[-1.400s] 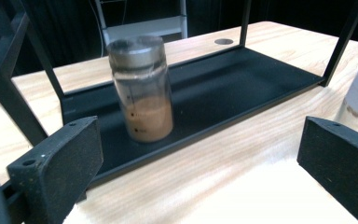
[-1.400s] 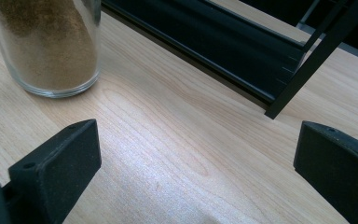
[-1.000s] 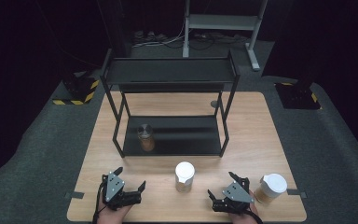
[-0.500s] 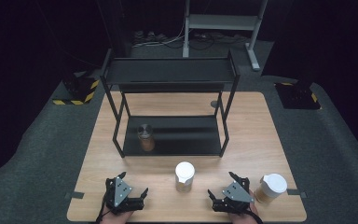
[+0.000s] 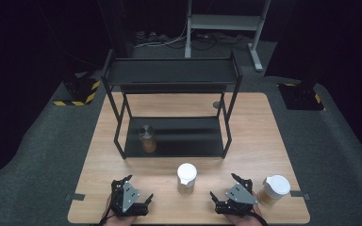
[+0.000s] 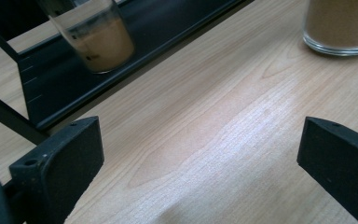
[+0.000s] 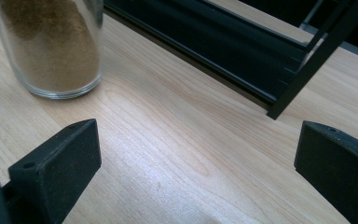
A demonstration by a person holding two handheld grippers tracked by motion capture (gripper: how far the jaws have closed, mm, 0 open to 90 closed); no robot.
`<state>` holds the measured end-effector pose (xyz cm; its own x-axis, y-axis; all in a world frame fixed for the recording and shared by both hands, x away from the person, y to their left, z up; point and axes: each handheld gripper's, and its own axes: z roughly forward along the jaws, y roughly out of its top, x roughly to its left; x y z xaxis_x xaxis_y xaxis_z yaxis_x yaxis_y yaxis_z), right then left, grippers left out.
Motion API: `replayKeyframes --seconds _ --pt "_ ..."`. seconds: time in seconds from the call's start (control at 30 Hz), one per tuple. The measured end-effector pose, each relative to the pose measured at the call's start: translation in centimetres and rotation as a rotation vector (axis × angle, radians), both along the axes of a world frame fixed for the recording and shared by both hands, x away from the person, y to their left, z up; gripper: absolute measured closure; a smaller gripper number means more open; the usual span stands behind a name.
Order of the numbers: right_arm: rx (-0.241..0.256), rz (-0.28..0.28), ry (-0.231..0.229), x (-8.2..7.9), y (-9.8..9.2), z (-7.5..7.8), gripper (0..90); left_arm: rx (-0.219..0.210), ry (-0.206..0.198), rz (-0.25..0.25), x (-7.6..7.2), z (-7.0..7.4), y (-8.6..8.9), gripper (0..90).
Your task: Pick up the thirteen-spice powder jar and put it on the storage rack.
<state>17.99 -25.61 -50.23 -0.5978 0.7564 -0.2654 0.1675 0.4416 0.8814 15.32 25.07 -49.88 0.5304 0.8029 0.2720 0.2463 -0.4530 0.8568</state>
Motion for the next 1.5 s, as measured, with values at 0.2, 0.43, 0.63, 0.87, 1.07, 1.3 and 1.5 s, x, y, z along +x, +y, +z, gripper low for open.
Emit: replayKeyframes --seconds 0.2,0.43,0.63,0.87,1.07,1.3,1.5 --pt "0.003 0.01 0.0 -0.1 -0.1 0.2 0.0 -0.026 0.015 -0.008 0.3 0.1 0.5 0.8" --pt "0.018 0.017 -0.023 -0.6 -0.2 0.9 0.0 -0.028 0.013 -0.013 0.2 0.0 0.6 0.8" --pt "0.057 0.035 -0.034 -0.7 -0.5 1.1 0.0 -0.025 0.012 -0.013 0.2 0.1 0.6 0.8" --pt "0.08 0.062 -0.047 -1.0 -0.3 1.6 0.0 -0.006 0.008 -0.021 0.1 0.1 0.4 0.8" --pt "0.099 0.08 -0.042 -1.2 0.1 1.8 0.0 -0.001 0.006 -0.027 0.1 0.1 0.4 0.8" --pt "0.131 0.106 -0.024 -1.0 0.6 1.8 0.0 0.009 0.005 -0.032 0.1 0.1 0.3 0.8" --pt "0.164 0.126 -0.012 -0.8 1.1 1.7 0.0 0.012 0.004 -0.033 0.1 0.1 0.2 0.8"
